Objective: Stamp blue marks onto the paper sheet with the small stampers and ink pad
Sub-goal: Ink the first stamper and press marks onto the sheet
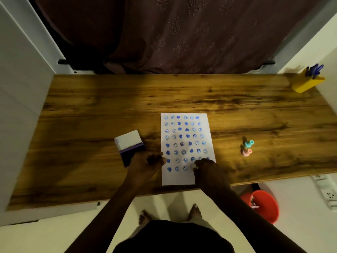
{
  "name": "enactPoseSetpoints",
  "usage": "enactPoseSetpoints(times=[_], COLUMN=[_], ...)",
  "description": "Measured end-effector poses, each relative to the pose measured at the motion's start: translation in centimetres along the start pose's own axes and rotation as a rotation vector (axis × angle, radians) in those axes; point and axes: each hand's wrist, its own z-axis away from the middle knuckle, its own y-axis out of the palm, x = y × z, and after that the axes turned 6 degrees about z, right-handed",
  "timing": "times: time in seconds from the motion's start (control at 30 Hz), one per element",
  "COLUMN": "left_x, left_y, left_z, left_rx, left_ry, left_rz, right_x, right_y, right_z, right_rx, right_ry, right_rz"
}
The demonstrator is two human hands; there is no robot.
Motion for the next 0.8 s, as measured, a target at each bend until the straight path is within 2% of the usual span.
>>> enactPoseSetpoints(times=[0.17,0.33,0.47,0.57,0.7,0.8], left_x=[-1.0,-2.1,-3.0,-3.9,-5.2,-6.2], left_y=[0.7,1.4,2.2,3.3,5.2,6.5], left_z=[-0.3,-1.1,-1.1,-1.0,-0.8,-1.0], left_rx=[0.011,-0.001,0.051,0.08,0.114,0.178], left_ry=[-0.037,0.006,0.029,0.046,0.049,0.066], left_rz=[0.091,0.095,0.155,0.203,0.379,0.457], right_x=[0.0,-0.8,-1.9,-3.4,-4.5,-5.1], right_y=[0.0,-0.7,-2.7,-4.7,-7.1,-7.4], right_z=[-0.3,-1.2,-1.8,-2.0,-1.7,-1.3], right_rx=[-0.002,0.025,0.065,0.042,0.127,0.21], right_ry=[0.022,0.048,0.074,0.112,0.221,0.195], right_rz=[0.01,-0.083,-0.185,-0.414,-1.209,-1.435])
